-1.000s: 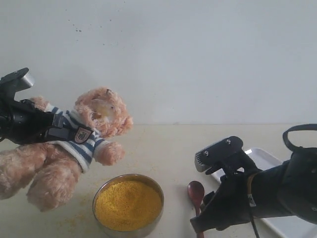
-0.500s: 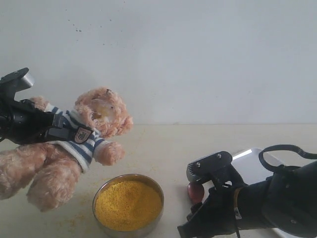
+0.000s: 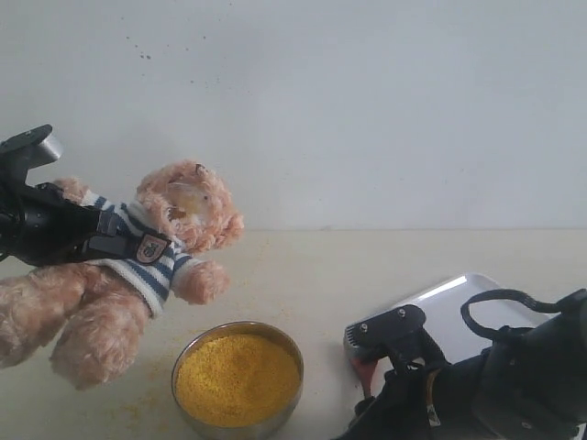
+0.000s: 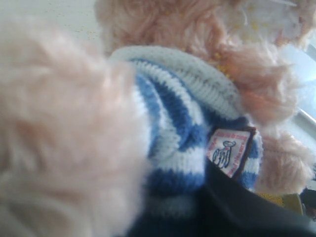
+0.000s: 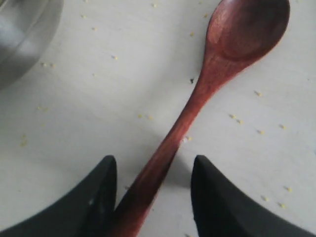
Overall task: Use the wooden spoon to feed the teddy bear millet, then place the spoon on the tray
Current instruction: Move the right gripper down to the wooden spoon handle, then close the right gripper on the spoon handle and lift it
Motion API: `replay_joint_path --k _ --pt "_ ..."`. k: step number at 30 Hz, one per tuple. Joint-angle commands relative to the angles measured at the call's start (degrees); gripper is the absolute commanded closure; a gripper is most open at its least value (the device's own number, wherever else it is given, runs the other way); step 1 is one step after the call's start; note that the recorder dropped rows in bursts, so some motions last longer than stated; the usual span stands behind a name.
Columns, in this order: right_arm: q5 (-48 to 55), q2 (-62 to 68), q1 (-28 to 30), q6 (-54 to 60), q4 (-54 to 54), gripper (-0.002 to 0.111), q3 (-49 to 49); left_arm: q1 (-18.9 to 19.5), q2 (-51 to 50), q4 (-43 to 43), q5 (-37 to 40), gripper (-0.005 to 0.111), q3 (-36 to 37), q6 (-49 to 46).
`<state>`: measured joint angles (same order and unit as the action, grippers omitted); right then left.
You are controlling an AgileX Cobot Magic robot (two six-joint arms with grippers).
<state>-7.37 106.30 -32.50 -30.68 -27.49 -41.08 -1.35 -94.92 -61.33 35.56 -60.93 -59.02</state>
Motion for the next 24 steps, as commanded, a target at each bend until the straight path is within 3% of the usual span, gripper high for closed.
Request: replay_joint_path --k 1,9,14,24 --pt "2.3 0.2 0.0 -0.9 0.1 0.086 -0.2 0.1 0.4 -0.6 0.0 0.103 -0.4 0.3" --pt "5.2 0.2 0.0 -2.4 1.7 0.088 -0.2 0.1 0.4 -0.6 0.4 0.103 -0.4 0.3" --pt "6.0 0.2 0.0 -2.5 1.5 0.108 -0.2 0.1 0.4 -0.6 1.0 0.103 -0.4 0.3" --pt "6.5 -0.4 0.0 -2.4 1.5 0.108 -0.2 0.1 0.4 -0.5 -0.7 0.103 -0.4 0.3"
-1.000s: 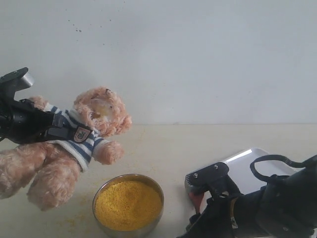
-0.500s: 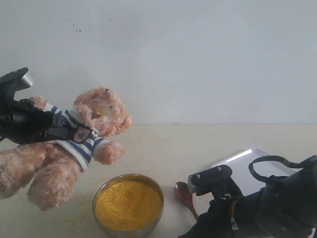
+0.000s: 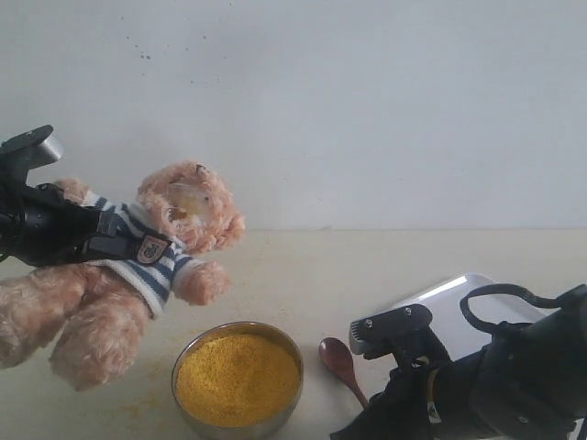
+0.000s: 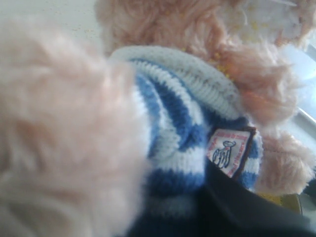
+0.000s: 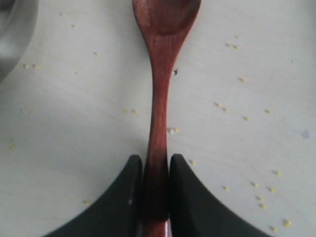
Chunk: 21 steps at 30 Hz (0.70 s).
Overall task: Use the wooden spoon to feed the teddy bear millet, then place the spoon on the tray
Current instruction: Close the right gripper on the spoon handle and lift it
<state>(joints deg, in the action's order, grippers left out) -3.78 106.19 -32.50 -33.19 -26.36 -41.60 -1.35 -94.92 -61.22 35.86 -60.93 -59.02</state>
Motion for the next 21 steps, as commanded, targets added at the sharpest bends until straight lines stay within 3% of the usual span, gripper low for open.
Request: replay_joint_path --k 1,15,18,21 --pt "2.9 -0.7 0.0 0.3 0.3 0.108 0.4 0.1 0.4 -0.6 -1.6 0.103 -0.4 0.3" --pt "10.5 -16.6 1.4 5.3 0.2 0.109 0.3 5.1 0.4 -9.0 -0.8 0.103 0.4 2.7" --pt "18.0 -20.6 2.0 8.7 0.2 0.109 -1.3 6.3 0.4 -10.2 -0.5 0.103 2.7 2.7" --pt "32.3 -24.0 2.0 16.1 0.9 0.109 -6.0 6.4 0.4 -11.1 -3.8 0.103 5.1 0.2"
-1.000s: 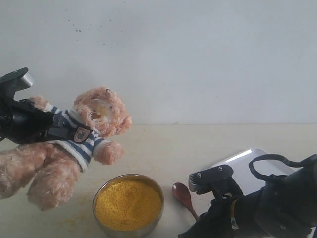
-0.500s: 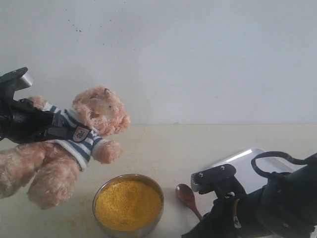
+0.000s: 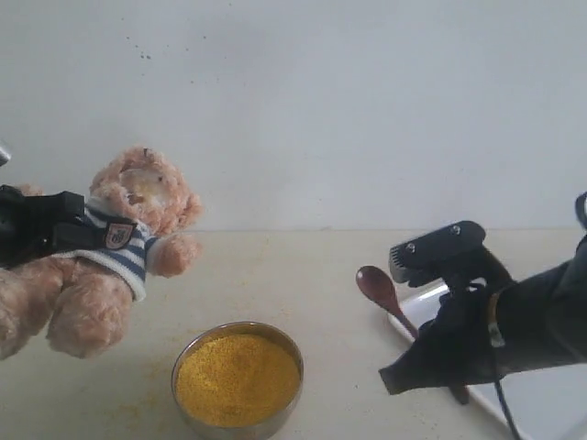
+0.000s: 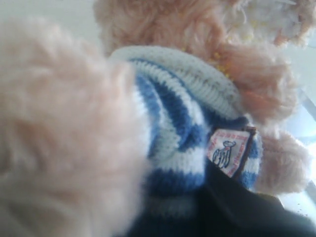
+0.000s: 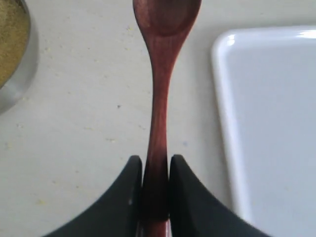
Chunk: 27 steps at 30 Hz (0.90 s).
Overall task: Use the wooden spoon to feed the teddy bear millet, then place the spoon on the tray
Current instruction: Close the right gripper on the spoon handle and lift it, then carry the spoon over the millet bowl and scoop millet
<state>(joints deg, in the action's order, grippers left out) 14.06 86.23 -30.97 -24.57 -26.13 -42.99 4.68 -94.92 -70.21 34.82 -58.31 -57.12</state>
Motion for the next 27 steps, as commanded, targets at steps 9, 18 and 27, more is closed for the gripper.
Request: replay_joint_path --k 9,18,27 --pt "46.6 -7.2 0.5 30.4 19.9 0.109 -28.1 0.4 0.4 -7.3 -1.9 0.103 3.9 -4.4" --pt "55.9 4.7 -13.6 30.7 15.9 0.109 -42.5 0.4 0.4 -7.4 -3.6 0.103 3.9 -7.2" --pt "55.9 19.7 -26.9 32.3 -4.1 0.109 -45.0 0.4 0.4 -8.3 -3.9 0.103 3.9 -9.2"
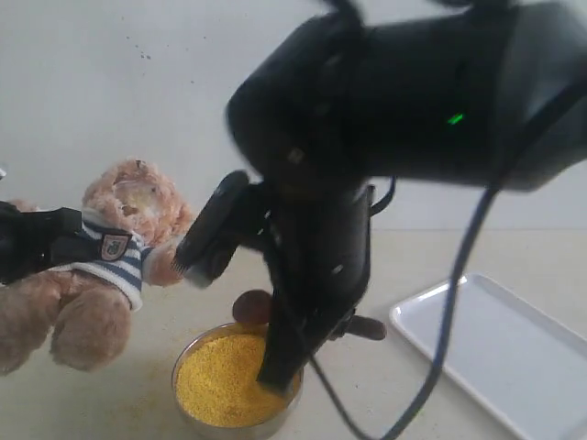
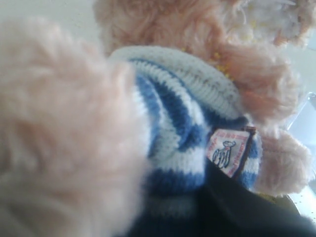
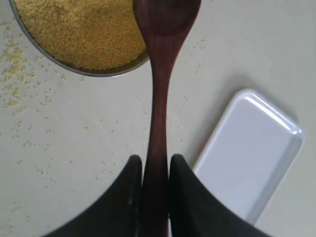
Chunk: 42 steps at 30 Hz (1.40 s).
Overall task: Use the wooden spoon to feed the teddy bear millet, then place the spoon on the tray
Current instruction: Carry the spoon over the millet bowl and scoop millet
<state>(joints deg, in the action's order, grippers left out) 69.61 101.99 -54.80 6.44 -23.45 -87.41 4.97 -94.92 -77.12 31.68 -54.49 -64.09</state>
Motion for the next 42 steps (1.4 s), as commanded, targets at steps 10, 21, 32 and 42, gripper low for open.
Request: replay_joint_path --k 10,21,32,42 --pt "0.4 10.3 -4.7 1.0 -10.5 0.109 -0.6 0.1 0.3 -3.4 -4.5 0.103 0.1 -5.2" --pt "0.4 13.4 -4.7 -2.6 -10.1 0.109 -0.6 0.1 0.2 -3.9 -4.5 0.103 0.1 -5.2" --pt "-1.0 13.4 -4.7 -3.5 -4.9 0.109 -0.6 0.1 0.2 -3.9 -4.8 0.103 0.1 -5.2" --pt "-4.9 13.3 -1.3 -8.9 0.0 0.109 -0.6 0.1 0.2 -3.9 -4.8 0.103 0.1 -5.4"
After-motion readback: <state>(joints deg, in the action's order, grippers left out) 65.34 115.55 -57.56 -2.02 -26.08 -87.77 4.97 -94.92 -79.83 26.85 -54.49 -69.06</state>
